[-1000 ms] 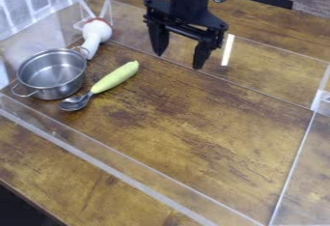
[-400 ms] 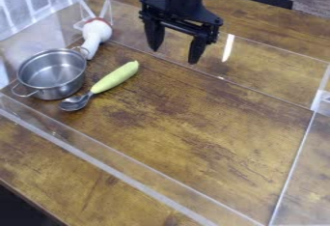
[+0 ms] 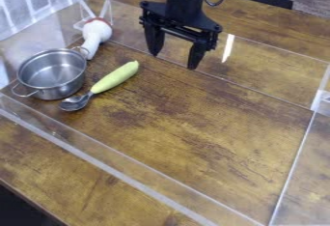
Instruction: Move the green spoon to the left
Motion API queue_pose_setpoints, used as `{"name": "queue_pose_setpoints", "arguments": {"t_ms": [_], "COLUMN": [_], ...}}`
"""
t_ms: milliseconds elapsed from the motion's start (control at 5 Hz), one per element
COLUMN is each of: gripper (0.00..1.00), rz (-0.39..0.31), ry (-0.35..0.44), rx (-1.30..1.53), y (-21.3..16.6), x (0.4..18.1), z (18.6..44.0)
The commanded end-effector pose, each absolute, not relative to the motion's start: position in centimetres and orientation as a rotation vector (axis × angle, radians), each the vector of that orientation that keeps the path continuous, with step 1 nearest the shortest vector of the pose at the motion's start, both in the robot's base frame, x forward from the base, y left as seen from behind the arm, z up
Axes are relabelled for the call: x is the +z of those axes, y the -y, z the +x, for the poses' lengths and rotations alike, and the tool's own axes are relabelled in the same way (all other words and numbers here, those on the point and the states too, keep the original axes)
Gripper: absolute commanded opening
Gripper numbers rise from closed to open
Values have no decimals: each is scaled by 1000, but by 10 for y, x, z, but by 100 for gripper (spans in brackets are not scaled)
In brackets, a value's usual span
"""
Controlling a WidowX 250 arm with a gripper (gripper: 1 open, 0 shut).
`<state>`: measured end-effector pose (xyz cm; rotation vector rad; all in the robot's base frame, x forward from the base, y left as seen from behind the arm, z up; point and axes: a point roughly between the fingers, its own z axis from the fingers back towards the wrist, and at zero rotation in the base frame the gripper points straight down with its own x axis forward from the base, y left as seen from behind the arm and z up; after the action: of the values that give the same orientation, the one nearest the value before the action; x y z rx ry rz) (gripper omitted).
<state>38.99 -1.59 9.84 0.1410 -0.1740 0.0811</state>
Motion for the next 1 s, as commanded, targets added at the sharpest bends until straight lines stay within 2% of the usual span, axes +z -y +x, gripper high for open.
{"name": "queue_pose_setpoints", "arguments": {"t_ms": [0,400,800], "gripper": [100,100,100], "rz": [149,164,159], "ry": [182,144,116], "rx": [91,33,-10], "y": [5,-30,-49], "x": [101,89,73], "z": [389,381,378]}}
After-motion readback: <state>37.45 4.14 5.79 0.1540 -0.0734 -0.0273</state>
